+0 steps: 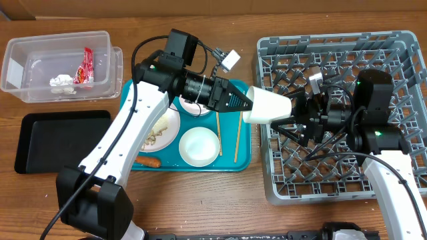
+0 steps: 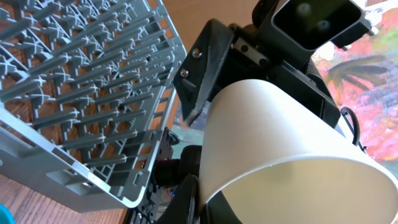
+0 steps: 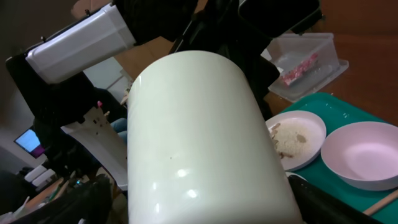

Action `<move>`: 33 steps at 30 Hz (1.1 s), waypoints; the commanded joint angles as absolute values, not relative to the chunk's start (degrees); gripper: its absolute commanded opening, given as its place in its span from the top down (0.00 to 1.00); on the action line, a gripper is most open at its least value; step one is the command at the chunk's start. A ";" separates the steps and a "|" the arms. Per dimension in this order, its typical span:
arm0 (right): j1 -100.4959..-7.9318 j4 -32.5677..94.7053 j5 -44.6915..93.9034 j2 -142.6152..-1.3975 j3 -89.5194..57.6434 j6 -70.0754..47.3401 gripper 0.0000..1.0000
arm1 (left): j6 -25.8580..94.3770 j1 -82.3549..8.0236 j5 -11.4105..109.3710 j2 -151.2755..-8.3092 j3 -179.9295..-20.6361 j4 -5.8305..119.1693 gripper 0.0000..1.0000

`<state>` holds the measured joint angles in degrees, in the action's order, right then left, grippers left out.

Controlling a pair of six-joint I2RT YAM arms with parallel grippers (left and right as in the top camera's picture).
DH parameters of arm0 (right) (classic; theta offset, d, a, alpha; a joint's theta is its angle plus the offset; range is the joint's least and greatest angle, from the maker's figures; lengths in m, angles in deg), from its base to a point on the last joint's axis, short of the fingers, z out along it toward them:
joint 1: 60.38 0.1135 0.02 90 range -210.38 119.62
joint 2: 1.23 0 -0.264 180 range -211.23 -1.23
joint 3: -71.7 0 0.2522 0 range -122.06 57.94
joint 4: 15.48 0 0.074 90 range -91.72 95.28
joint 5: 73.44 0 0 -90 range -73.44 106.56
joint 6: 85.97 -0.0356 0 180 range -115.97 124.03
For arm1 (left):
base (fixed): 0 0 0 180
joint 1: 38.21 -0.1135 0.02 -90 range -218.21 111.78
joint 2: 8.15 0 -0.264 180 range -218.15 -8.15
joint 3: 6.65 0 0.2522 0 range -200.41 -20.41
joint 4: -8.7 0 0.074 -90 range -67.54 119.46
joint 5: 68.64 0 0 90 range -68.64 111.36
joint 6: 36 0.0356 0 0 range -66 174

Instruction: Sort waste into correct bins and load items into the dishwasher

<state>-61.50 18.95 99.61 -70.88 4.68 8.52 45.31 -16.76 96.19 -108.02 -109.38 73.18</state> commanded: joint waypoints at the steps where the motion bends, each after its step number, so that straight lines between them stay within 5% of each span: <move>1: -61.90 18.03 100.68 -70.86 3.11 8.52 0.14 | 44.67 -15.84 96.63 -108.17 -110.51 72.96 0.96; 11: -61.90 16.30 100.64 -70.86 3.11 8.54 0.42 | 43.23 -15.69 94.60 -108.17 -110.51 73.03 0.93; 16: -61.90 16.44 99.04 -70.86 3.11 7.43 0.49 | 42.99 -15.87 89.81 -108.13 -110.53 74.47 0.72; 19: -61.90 17.13 92.29 -70.84 3.11 3.23 0.54 | 42.86 -16.76 83.23 -107.78 -110.58 77.01 0.62; 25: -63.03 23.10 77.25 -69.63 2.96 -0.75 0.62 | 43.28 -23.56 63.62 -103.54 -110.60 83.78 0.60; 33: -68.89 48.59 43.94 -66.92 -6.59 -0.75 0.64 | 43.25 -34.97 38.77 -93.18 -110.58 90.43 0.58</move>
<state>-66.92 45.11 61.29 -68.94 -0.85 -0.33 43.21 -33.07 51.34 -97.29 -109.46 89.44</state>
